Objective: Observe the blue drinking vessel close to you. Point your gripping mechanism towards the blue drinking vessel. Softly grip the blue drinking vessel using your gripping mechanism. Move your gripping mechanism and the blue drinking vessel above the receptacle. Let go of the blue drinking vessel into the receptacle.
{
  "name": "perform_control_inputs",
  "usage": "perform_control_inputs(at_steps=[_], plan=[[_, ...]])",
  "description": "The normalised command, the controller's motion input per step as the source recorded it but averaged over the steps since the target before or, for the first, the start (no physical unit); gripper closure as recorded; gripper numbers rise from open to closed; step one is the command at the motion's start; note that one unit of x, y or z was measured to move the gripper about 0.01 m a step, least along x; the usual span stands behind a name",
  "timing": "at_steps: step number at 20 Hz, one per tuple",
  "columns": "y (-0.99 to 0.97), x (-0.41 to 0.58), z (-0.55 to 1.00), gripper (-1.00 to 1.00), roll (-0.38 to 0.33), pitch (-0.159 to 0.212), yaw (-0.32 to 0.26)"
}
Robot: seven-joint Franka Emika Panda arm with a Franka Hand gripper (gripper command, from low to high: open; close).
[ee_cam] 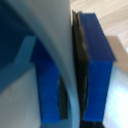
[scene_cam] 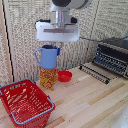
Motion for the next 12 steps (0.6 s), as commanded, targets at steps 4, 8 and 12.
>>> perform_control_inputs(at_steps=[4,8,12], plan=[[0.97,0.113,-0.2,1.0,-0.069,0.0,0.0],[0.89,0.009,-0.54,1.0,-0.163,0.014,0.0],[0.79,0.0,-0.7,1.0,-0.225,0.007,-0.011]])
